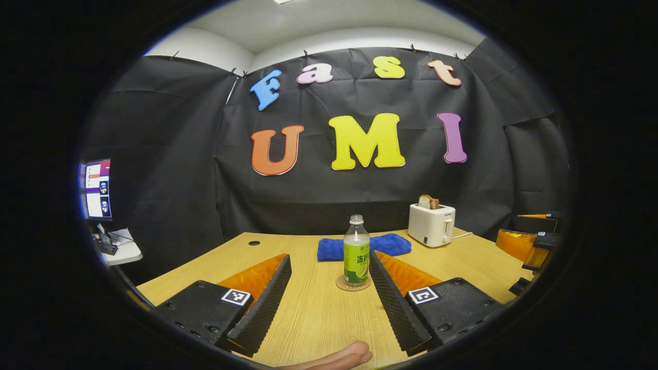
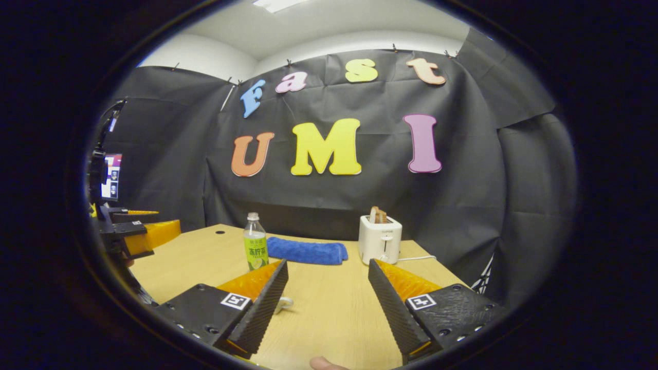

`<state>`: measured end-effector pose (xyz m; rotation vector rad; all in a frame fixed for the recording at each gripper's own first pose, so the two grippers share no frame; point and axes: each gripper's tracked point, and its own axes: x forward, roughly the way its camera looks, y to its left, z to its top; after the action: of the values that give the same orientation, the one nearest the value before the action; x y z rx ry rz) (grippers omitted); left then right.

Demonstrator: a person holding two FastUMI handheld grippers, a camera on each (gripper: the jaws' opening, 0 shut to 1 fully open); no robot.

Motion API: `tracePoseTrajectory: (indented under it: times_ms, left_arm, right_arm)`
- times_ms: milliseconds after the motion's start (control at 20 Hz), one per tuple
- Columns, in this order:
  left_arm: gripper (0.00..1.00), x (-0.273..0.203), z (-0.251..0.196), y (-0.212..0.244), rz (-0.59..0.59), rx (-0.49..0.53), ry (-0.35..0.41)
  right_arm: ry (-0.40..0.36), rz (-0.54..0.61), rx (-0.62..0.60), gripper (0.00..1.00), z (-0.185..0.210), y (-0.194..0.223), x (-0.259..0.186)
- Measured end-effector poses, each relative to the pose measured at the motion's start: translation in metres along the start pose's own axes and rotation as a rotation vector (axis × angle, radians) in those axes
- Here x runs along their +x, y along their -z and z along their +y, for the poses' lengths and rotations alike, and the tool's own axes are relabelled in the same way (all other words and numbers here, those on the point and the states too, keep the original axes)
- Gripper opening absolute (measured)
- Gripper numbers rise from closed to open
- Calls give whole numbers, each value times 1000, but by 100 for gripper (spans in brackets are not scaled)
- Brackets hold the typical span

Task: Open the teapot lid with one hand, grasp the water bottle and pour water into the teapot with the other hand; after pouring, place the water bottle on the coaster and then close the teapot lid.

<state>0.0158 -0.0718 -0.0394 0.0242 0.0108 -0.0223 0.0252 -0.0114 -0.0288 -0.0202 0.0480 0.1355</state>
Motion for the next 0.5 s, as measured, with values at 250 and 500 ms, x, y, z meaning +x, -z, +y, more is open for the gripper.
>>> tracePoseTrajectory:
  times_ms: [250,500]
  left_arm:
    - [95,-1,-6,0,-7,5,18]
    - [95,-2,-10,0,-8,13,31]
  right_arm:
    - [24,-8,-11,95,-6,-2,0]
    - [25,-6,-22,95,-3,0,0]
